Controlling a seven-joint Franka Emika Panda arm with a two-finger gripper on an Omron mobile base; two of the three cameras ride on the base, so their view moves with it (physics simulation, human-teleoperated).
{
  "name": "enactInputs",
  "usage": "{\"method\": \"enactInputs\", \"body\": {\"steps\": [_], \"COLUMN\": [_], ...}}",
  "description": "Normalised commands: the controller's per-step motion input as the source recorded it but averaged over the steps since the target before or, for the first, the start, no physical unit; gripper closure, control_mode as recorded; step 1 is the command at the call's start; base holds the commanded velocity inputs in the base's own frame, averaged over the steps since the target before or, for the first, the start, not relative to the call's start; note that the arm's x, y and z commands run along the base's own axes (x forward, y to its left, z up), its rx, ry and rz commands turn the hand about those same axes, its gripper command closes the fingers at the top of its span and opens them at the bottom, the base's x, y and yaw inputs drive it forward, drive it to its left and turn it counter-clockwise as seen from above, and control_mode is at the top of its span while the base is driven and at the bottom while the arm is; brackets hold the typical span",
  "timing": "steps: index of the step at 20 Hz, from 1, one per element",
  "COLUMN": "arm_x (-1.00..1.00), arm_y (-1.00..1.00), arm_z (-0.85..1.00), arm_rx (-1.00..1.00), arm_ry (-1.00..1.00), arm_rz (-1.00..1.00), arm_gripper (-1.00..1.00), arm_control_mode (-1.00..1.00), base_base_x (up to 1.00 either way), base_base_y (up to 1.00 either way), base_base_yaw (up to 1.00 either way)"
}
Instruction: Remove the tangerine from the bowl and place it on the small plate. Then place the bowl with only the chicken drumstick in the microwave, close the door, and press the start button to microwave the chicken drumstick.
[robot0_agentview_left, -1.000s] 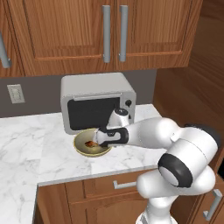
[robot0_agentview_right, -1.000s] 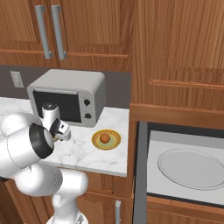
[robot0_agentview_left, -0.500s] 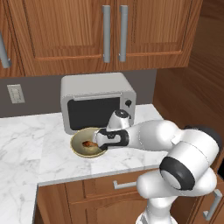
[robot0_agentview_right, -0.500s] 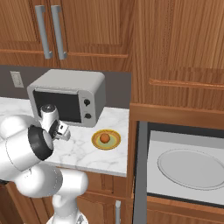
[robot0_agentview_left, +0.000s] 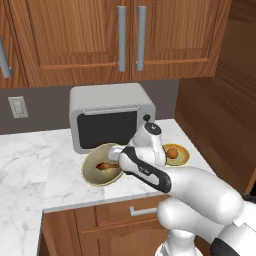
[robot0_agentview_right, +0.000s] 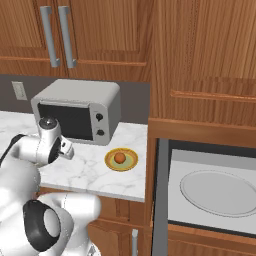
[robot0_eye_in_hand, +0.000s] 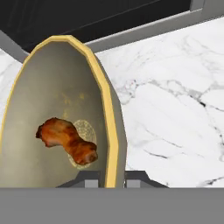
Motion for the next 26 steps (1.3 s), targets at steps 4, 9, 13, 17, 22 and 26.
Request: {"method": "enactInputs", "body": {"steps": [4, 9, 13, 17, 22, 26], "arm_x": [-0.52, -0.41, -0.49, -0.68, -0.59, -0.35], "arm_y": [0.0, 0.0, -0.01, -0.07, -0.38, -0.45], "arm_z": [0.65, 0.51, 0.66, 0.48, 0.47, 0.36], "arm_rx": [0.13, 0.14, 0.1, 0.08, 0.03, 0.02], "arm_ry": [0.0, 0.0, 0.0, 0.02, 0.01, 0.04], "arm_rz": [-0.01, -0.03, -0.09, -0.16, -0.23, -0.2], "arm_gripper": [1.0, 1.0, 1.0, 1.0, 1.0, 1.0], "arm_control_mode": [-1.0, -1.0, -1.0, -1.0, -1.0, -1.0], "base_base_x": [0.0, 0.0, 0.0, 0.0, 0.0, 0.0], "base_base_y": [0.0, 0.0, 0.0, 0.0, 0.0, 0.0], "base_base_yaw": [0.0, 0.0, 0.0, 0.0, 0.0, 0.0]}}
